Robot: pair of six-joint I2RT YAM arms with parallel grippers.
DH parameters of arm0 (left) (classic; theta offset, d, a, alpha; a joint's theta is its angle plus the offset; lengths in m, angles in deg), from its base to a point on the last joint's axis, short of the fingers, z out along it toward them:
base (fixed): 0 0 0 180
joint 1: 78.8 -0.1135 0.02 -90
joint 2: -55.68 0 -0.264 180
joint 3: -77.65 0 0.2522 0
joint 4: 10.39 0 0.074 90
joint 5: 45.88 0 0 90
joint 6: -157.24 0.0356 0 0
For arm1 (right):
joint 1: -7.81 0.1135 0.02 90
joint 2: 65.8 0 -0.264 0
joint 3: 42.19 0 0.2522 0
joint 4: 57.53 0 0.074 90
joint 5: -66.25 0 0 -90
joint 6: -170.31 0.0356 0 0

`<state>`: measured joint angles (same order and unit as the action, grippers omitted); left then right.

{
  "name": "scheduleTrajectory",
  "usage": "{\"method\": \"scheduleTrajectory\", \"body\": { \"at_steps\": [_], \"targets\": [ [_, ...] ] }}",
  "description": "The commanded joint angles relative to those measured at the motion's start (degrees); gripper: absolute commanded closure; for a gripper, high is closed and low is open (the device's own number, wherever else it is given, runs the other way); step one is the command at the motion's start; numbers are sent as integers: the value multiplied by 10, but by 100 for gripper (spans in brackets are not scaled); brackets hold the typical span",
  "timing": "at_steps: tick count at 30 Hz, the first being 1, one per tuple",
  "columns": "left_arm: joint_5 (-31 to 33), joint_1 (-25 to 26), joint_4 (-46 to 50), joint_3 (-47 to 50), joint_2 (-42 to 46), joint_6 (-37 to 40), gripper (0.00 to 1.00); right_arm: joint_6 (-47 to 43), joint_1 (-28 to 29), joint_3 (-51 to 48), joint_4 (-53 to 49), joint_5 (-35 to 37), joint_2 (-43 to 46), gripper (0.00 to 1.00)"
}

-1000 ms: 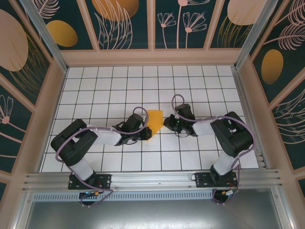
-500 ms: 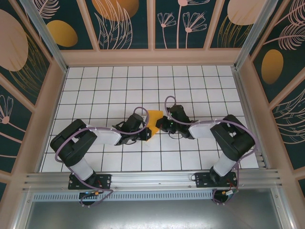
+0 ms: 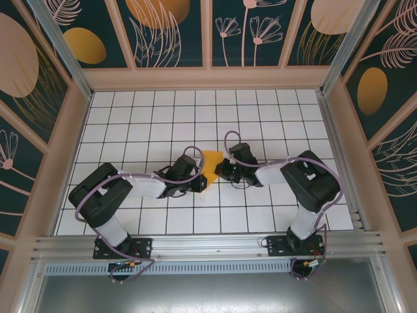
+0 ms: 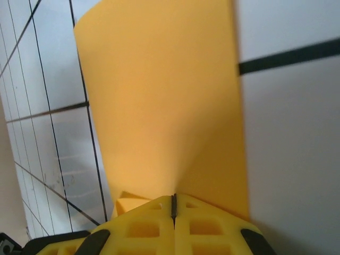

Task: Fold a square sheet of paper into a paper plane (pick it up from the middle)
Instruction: Third fold the triangle at the center of the table.

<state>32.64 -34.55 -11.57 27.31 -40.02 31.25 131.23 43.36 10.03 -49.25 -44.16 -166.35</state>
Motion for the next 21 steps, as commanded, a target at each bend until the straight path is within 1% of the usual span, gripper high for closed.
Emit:
{"method": "scheduleTrajectory", "body": {
  "at_steps": [1, 2, 3, 4, 8, 9, 13, 16, 21],
  "targets": [
    [24, -2, 69, 9, -5, 14, 86, -9, -38, -29, 4, 29, 13, 100],
    [24, -3, 69, 10, -3, 13, 86, -8, -39, -32, 8, 23, 19, 99],
    [24, -2, 69, 10, -2, 13, 86, -10, -58, -31, 13, 15, 28, 99],
    [24, -2, 71, 10, -1, 13, 86, -14, -58, -30, 16, 15, 41, 99],
    [23, -2, 68, 13, 1, 12, 86, -30, -45, -18, 28, -1, 73, 98],
    [23, -3, 68, 12, -1, 12, 86, -28, -30, -16, 34, -5, 75, 98],
    [20, -2, 64, 10, -5, 9, 86, -14, 8, -3, 45, -22, 50, 98],
    [19, -3, 63, 9, -3, 7, 85, -1, 30, -1, 54, -17, 28, 99],
    [19, -3, 65, 9, 0, 7, 85, 14, 41, -9, 70, -19, -3, 100]
  ]
}}
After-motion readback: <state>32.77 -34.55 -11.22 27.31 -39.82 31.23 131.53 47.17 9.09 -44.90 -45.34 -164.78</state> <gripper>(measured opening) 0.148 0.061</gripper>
